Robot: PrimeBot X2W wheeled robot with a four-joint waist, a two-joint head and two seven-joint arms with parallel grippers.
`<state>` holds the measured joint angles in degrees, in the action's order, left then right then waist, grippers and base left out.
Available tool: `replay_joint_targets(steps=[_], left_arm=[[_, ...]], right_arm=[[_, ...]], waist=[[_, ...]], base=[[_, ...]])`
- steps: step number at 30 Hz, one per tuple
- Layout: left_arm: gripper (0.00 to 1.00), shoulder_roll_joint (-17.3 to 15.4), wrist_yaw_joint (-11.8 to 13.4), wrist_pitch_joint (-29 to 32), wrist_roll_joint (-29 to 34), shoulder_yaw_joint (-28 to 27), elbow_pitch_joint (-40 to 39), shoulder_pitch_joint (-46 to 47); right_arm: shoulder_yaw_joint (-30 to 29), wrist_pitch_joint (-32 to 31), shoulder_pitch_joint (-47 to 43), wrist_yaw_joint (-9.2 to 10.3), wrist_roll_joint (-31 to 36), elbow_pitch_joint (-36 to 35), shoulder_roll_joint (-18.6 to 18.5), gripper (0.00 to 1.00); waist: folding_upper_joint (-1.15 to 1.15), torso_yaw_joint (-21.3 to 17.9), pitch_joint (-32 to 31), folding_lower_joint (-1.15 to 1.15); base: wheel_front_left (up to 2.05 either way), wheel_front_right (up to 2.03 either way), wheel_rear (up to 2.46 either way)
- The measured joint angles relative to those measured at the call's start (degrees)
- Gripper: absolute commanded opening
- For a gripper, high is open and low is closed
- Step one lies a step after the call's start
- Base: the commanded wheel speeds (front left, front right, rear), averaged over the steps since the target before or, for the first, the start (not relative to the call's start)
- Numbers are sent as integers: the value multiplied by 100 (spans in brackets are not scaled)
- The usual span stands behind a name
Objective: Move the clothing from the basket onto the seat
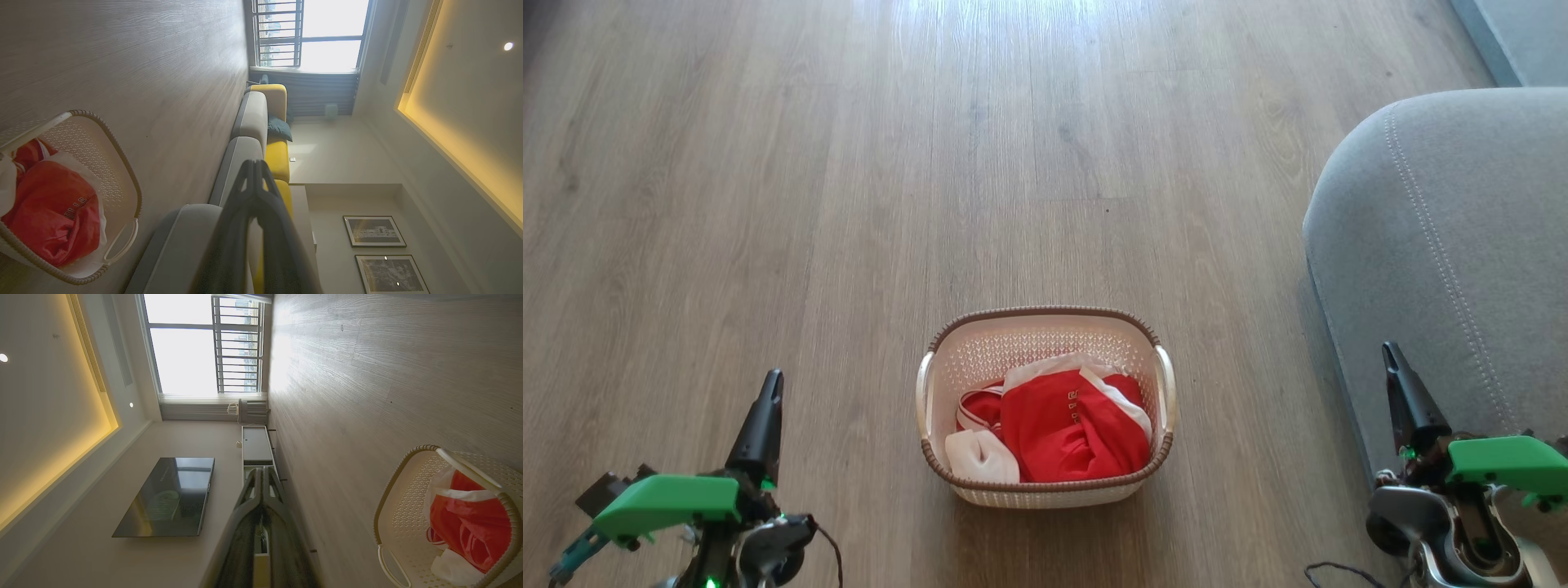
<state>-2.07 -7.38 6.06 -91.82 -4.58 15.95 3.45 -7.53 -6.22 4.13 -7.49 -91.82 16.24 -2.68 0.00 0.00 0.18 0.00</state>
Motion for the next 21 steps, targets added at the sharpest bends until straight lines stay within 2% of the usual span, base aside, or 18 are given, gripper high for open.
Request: replay_joint_targets(steps=[21], left_arm=[[0,0,0,0,0,0,0,0]], right_arm=[[0,0,0,0,0,0,0,0]], waist=[[0,0,0,0]], base=[[0,0,0]])
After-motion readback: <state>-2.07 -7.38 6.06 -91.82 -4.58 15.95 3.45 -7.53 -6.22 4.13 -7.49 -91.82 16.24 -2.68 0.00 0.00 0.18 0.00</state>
